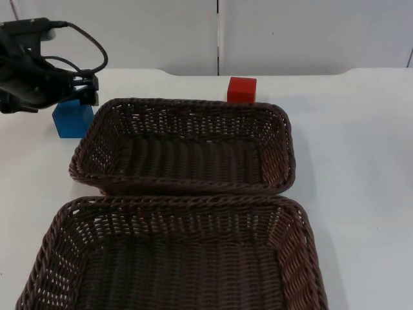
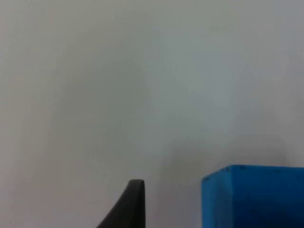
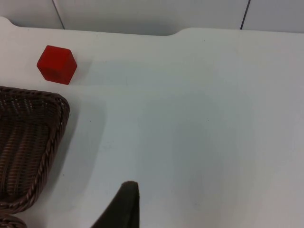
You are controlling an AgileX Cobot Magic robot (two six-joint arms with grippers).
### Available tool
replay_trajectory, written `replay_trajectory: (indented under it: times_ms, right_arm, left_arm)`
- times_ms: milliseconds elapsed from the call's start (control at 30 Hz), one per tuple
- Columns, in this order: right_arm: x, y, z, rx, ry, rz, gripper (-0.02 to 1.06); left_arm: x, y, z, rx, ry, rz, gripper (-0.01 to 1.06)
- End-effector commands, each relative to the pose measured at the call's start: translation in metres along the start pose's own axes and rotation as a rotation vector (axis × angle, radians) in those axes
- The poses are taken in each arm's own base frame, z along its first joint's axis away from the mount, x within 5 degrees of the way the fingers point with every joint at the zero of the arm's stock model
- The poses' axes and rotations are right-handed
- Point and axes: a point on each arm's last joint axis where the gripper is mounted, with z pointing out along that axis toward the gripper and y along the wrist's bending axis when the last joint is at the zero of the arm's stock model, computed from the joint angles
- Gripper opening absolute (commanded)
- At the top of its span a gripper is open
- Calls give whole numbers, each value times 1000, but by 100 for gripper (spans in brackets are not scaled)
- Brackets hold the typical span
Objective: Pick up one cube with the left hand and place it into the upper basket. Pick up one cube with the right hand and place it into the lower basket.
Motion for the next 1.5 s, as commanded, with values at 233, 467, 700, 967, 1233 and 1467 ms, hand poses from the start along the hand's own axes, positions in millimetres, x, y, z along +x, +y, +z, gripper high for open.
replay_trajectory:
  times_ms: [233,467,700,967,1233,1467]
  right_arm:
    - [-4,-1,-2,5,-30,4,105]
    - [-5,-1,-2,7,-46,2,105]
    - [-5,-1,-2,7,-46,2,105]
    - [-5,-1,-2,6,-46,4,105]
    - [-5,-1,-2,6,-44,3,105]
    - [-5,-1,-2,6,-44,3,105]
  left_arm:
    - [-1,-1,7,9,10,9,105]
    - [7,-1,13,10,42,32,104]
    - [7,-1,13,12,47,32,63]
    - [-17,-6,-13,26,-16,40,0]
    - [-50,-18,-65,86,-53,61,0]
    - [-63,-25,-97,130,-53,66,0]
